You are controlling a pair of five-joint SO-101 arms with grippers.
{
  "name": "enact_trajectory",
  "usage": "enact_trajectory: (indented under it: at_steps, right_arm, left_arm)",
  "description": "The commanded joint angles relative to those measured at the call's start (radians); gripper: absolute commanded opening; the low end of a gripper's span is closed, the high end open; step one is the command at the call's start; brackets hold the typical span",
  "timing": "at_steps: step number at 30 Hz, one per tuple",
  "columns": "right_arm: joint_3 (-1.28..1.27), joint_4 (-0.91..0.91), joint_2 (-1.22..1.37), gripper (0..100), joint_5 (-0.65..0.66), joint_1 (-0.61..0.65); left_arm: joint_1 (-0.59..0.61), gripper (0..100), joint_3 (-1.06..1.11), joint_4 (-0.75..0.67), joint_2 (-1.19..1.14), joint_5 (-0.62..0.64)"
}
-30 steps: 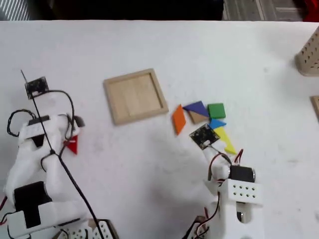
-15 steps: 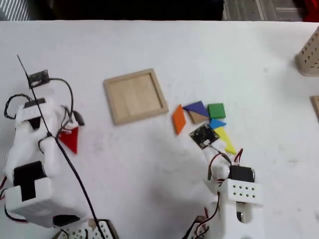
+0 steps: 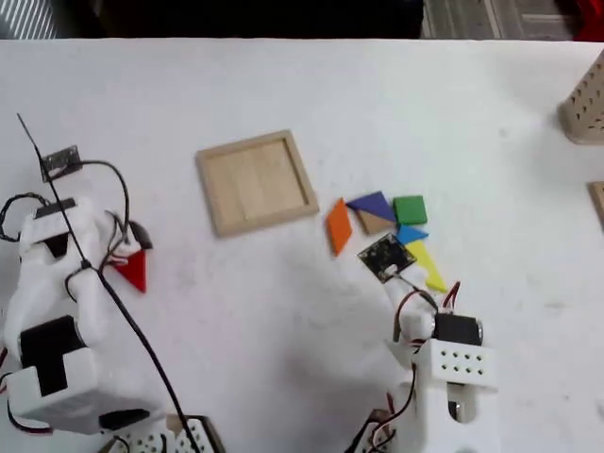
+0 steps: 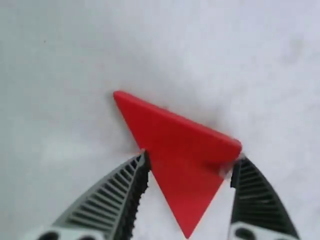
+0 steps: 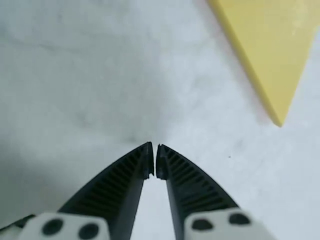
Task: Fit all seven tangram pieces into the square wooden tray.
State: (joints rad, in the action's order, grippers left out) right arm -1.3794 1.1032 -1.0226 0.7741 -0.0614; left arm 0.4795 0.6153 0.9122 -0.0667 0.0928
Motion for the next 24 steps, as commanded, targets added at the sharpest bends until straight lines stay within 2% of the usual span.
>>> enact_trajectory:
  at_steps: [1, 6, 13, 19, 24]
  right_arm:
    - [0.006, -0.018, -0.005, 2.1, -0.003, 0.008]
    - [0.006, -0.018, -0.005, 2.1, -0.006, 0.004]
    - [0.006, -0.013, -0.008, 2.1, -0.009, 0.002]
    - [0.006, -0.013, -0.01, 2.1, -0.011, 0.001]
    - [0.006, -0.013, -0.01, 2.1, -0.011, 0.001]
  left_arm:
    - [-0.007, 27, 0.015, -0.005, -0.004, -0.009]
    - [-0.007, 25, 0.014, -0.011, -0.005, -0.009]
    - [-0.004, 2, 0.014, -0.012, -0.005, -0.011]
    - [0.005, 2, 0.015, -0.014, -0.004, -0.011]
    - [0.091, 2, -0.003, -0.009, 0.007, -0.026]
